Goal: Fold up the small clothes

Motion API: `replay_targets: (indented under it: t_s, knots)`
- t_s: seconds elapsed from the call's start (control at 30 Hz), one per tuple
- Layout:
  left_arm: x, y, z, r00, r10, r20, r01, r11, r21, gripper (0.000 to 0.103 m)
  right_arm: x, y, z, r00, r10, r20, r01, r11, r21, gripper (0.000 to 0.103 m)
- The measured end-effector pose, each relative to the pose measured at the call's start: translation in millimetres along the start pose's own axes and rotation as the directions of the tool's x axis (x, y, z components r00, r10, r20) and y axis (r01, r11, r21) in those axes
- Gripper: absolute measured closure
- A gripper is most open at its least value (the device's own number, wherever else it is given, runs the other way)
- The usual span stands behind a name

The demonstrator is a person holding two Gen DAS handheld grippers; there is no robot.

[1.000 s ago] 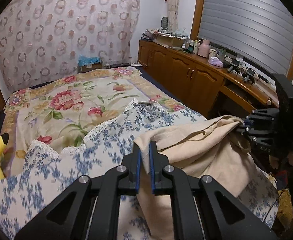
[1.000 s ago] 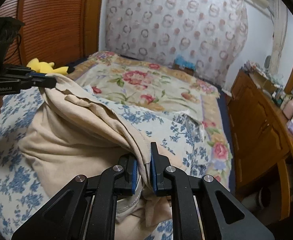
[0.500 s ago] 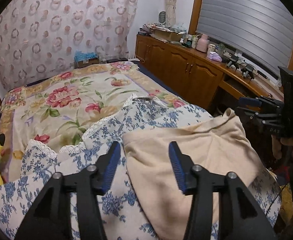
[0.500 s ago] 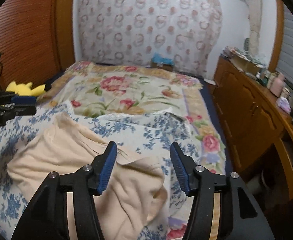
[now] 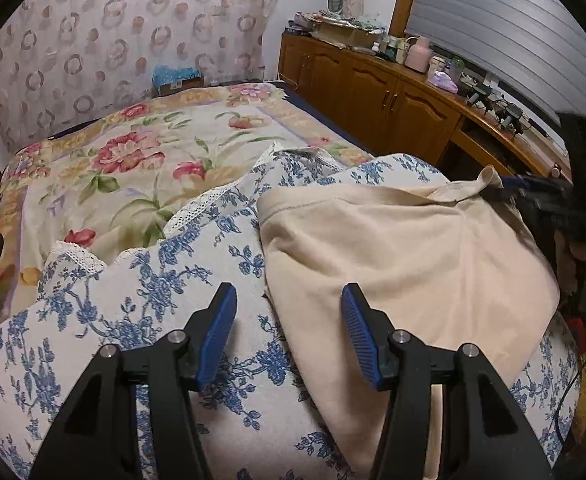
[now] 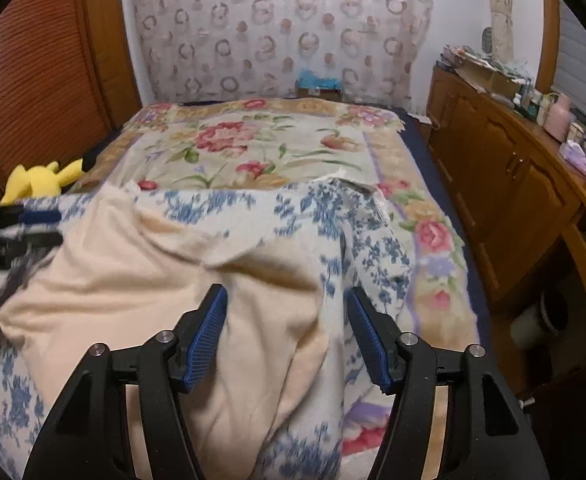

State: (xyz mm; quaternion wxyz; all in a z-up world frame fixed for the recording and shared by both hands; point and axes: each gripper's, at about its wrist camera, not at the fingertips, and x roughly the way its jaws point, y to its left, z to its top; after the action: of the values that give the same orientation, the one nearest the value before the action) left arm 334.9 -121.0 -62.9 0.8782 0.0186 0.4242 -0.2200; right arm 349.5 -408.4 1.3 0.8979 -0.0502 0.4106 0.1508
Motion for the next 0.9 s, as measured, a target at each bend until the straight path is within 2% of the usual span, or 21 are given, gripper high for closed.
replay_targets:
  t_s: [0.03, 0.07, 0.1, 0.23, 0.27, 0.33, 0.4, 0.43, 0.53, 0.7, 0.9]
  knots:
    - [0, -1, 0, 1.0, -0.001, -0.001, 0.001, 1.0, 0.0, 0.049, 2, -3, 3, 1.0, 0.011, 0.004, -0.011, 1.0, 0.009, 0.08]
    - [1, -2, 0, 1.0, -0.002, -0.003, 0.002, 1.0, -0.002, 0.049, 4, -6, 7, 1.0, 0.018, 0.013, -0.018, 1.0, 0.016, 0.092]
    - [1, -2, -1, 1.0, -0.003, -0.005, 0.003, 1.0, -0.004, 0.049, 3, -9, 11, 0.999, -0.008, 0.037, 0.007, 1.0, 0.028, 0.099]
    - [2, -1, -1, 1.0, -0.013, -0.01, 0.013, 1.0, -0.011, 0.049, 2, -22, 15, 0.989, -0.145, 0.029, 0.142, 0.986, 0.09, 0.098]
    - [3, -1, -1, 1.0, -0.016, -0.012, 0.016, 1.0, -0.013, 0.049, 0, -24, 13, 0.988, -0.151, 0.026, 0.148, 0.984, 0.095, 0.094]
    - [4, 0, -1, 1.0, -0.022, -0.015, 0.022, 1.0, -0.019, 0.049, -8, -26, 8, 0.993, -0.117, 0.022, 0.114, 0.988, 0.104, 0.062]
    - [7, 1, 0, 0.999, -0.032, -0.023, 0.032, 0.999, -0.025, 0.049, -15, -25, 3, 0.993, -0.114, 0.02, 0.112, 0.988, 0.109, 0.043]
    - [9, 1, 0, 0.999, -0.035, -0.028, 0.034, 0.999, -0.028, 0.049, -20, -24, -1, 0.994, -0.107, 0.016, 0.104, 0.989, 0.109, 0.039]
    - [15, 0, -2, 0.998, -0.044, -0.047, 0.043, 0.998, -0.036, 0.049, -28, -16, -13, 0.997, -0.072, -0.001, 0.071, 0.991, 0.117, 0.033]
    - [17, -3, -1, 0.999, -0.037, -0.039, 0.036, 0.999, -0.02, 0.049, -27, -3, -35, 0.998, -0.026, -0.049, 0.034, 0.987, 0.158, 0.032]
    - [18, -5, -1, 0.999, -0.034, -0.039, 0.034, 0.999, -0.007, 0.049, -16, 1, -50, 0.998, 0.019, -0.067, -0.005, 0.978, 0.21, 0.032]
